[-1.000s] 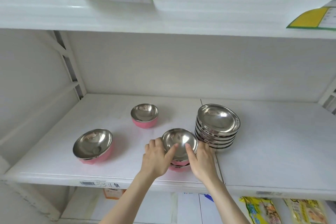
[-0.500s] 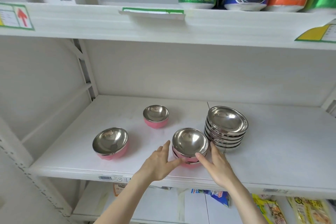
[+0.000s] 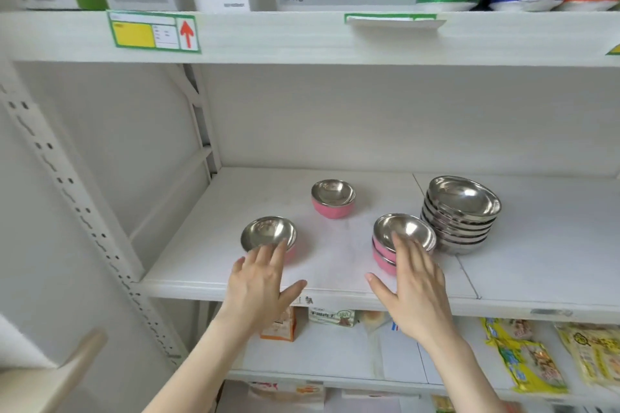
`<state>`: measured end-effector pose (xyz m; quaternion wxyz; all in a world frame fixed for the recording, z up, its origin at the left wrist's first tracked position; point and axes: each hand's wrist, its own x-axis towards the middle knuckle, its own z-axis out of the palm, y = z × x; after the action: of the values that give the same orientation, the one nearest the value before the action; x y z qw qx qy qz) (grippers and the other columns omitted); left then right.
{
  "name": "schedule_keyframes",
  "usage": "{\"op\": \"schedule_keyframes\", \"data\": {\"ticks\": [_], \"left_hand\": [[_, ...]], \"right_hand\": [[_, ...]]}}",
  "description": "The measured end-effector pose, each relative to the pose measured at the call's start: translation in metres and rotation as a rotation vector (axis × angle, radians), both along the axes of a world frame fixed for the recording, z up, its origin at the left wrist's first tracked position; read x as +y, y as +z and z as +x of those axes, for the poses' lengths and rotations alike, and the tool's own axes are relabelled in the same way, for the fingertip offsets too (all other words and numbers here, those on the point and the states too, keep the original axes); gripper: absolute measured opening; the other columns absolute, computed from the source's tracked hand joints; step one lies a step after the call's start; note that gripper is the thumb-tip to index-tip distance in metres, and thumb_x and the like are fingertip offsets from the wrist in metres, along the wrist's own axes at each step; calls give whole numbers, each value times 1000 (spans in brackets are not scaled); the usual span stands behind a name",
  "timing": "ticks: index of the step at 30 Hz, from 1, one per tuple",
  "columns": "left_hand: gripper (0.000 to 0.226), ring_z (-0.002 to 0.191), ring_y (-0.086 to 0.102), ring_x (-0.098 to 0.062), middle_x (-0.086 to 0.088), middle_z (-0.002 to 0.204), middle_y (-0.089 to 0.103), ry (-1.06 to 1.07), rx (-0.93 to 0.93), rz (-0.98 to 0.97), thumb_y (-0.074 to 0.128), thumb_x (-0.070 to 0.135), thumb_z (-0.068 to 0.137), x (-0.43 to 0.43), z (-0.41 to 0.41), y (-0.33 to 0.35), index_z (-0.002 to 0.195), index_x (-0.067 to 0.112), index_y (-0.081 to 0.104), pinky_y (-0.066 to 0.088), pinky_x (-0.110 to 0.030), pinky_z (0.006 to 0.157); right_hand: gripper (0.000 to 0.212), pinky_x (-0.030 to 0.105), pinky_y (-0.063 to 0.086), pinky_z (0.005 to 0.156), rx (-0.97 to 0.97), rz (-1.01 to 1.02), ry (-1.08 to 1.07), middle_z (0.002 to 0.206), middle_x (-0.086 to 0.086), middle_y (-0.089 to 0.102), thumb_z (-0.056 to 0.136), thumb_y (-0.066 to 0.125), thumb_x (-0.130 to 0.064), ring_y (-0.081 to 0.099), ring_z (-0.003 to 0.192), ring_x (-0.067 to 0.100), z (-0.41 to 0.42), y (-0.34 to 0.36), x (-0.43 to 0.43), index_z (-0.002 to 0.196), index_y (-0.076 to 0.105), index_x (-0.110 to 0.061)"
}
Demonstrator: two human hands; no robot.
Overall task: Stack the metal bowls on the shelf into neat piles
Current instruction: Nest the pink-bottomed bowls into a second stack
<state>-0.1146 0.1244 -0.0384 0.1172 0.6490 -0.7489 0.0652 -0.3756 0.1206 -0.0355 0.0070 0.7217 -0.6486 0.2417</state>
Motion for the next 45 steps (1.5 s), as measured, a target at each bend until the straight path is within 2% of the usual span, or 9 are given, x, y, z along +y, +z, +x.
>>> {"op": "schedule_keyframes", "data": {"ticks": [14, 20, 23, 25, 27, 30, 33, 36, 45], "left_hand": [[71, 111, 63, -39, -22, 121, 64, 119, -174, -75, 39, 59, 81, -29, 106, 5, 128, 10, 60, 51, -57, 88], [73, 104, 67, -35, -16, 115, 69, 116, -100, 51, 28, 66, 89, -97, 126, -14, 127, 13, 60, 57, -52, 78], [100, 113, 61, -29, -7, 129, 60, 100, 60, 63, -1, 81, 79, -121, 127, -31, 144, 19, 43, 53, -44, 86], [116, 119, 53, -22, 0, 135, 50, 73, 133, 185, -14, 87, 61, -129, 125, -43, 153, 26, 20, 47, -38, 93], [110, 119, 54, -18, 4, 131, 54, 43, 328, 325, -3, 91, 60, -130, 119, -50, 152, 33, 16, 44, -34, 96], [71, 108, 62, -10, 8, 115, 66, -7, 646, 432, 33, 80, 80, -131, 115, -59, 142, 44, 30, 44, -19, 88], [49, 91, 64, 3, 11, 96, 72, -1, 841, 432, 48, 65, 87, -129, 111, -61, 131, 46, 41, 42, -7, 75], [52, 84, 63, 9, 12, 93, 73, -12, 922, 435, 50, 66, 81, -128, 110, -61, 128, 43, 45, 42, -6, 73], [50, 64, 68, -9, -1, 80, 72, -76, 895, 439, 51, 64, 85, -111, 108, -48, 128, 40, 41, 48, -13, 67]], "right_hand": [[81, 51, 32, 109, 115, 15, 130, 149, 15, 40, 83, 32, -68, 32, 141, 31, 127, -9, -52, 144, 35, -14], [95, 42, 21, 116, 4, 136, 151, 158, 8, 22, 74, 17, -75, 16, 146, 24, 151, -25, -113, 151, 15, -20], [103, 37, 23, 115, -132, 304, 154, 160, 1, 17, 69, 20, -84, 16, 146, 18, 159, -38, -137, 152, 9, -23], [91, 35, 24, 114, -316, 431, 159, 159, -4, 20, 80, 36, -75, 22, 144, 15, 162, -48, -145, 152, 11, -23], [78, 31, 25, 113, -494, 504, 167, 156, -6, 26, 88, 47, -59, 27, 142, 13, 165, -59, -148, 151, 17, -23], [64, 28, 30, 110, -613, 499, 145, 146, -9, 42, 89, 52, -52, 39, 135, 12, 169, -70, -148, 145, 32, -27], [44, 15, 41, 90, -724, 451, 113, 119, -14, 62, 89, 58, -44, 57, 113, 8, 174, -74, -146, 130, 48, -30], [32, 2, 40, 74, -797, 399, 78, 102, -15, 68, 89, 61, -36, 61, 97, 5, 180, -73, -140, 121, 55, -31], [23, 7, 44, 79, -896, 359, 104, 105, -17, 69, 92, 58, -33, 59, 99, -9, 179, -62, -116, 115, 57, -36]]}}
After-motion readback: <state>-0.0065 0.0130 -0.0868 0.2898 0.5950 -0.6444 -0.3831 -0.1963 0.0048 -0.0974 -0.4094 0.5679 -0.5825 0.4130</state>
